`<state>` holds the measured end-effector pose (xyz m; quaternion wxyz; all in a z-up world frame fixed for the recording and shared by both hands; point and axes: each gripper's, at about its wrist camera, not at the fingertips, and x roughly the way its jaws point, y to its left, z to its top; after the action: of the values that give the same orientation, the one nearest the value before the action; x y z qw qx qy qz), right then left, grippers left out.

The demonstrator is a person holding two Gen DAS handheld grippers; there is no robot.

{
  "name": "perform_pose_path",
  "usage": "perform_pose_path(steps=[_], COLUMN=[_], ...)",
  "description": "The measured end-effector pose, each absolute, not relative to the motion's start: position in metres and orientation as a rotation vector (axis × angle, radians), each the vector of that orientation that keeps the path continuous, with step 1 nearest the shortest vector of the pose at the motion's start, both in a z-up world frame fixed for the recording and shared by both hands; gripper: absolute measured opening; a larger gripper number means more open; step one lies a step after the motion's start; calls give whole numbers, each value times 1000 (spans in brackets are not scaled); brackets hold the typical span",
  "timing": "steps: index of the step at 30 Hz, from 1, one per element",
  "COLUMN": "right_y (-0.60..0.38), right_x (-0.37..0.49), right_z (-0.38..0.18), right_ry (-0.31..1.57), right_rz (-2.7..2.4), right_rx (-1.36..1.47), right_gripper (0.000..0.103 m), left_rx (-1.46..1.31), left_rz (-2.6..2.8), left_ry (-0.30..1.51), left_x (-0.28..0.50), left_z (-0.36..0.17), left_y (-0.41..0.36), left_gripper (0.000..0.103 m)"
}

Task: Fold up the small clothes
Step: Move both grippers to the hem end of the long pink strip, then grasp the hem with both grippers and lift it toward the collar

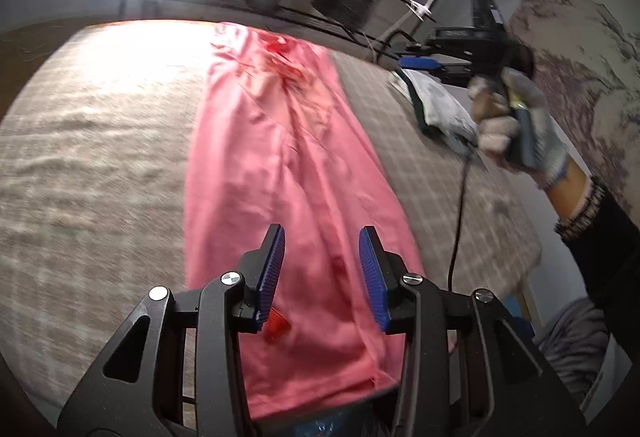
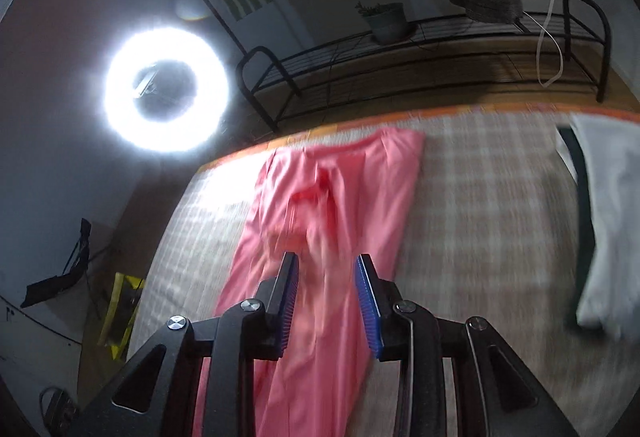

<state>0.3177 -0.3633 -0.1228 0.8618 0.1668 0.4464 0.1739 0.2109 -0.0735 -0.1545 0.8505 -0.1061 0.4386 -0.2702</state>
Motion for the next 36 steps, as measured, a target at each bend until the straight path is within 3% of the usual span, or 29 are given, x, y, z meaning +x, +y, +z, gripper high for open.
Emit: perform_pose_path(steps=[8,14,22,23,25,28,30,32,36], right_y=[-361,-346,-337,-334,-326,-318,-314,-313,-313], right_x=[177,70,18,15,10,8,7,7,3], right_z=[-121,-171,-230,-234,-242,-249,-249,-251,-248], right_ry=[953,1015,1085,1094,1113,1130,1120,1123,1107], right_rz=[396,379,415,424,435,447,448,456,454], right_rx=[324,342,455,452,437,407,382,389,398], right_gripper=[31,31,31,31,31,30,26,6,2], left_rx=[-164,-188,-59,-60,-75,-123,-135,-138,-191], left_rz=[-615,-660,-609,-603,-601,-610,-624,-624,-623], left_ry=[937,1011,1013,1021,1052,1087,1084,1068,1029], left_x=[182,150,136,138,141,146,146,144,135], left_z=[-163,-188,-198,-201,-209,-219,-220,-217,-205], left_y=[-85,-103,-134,-135,-136,-134,-135,-136,-126], left_gripper=[38,38,38,37,13,3,0,0,0])
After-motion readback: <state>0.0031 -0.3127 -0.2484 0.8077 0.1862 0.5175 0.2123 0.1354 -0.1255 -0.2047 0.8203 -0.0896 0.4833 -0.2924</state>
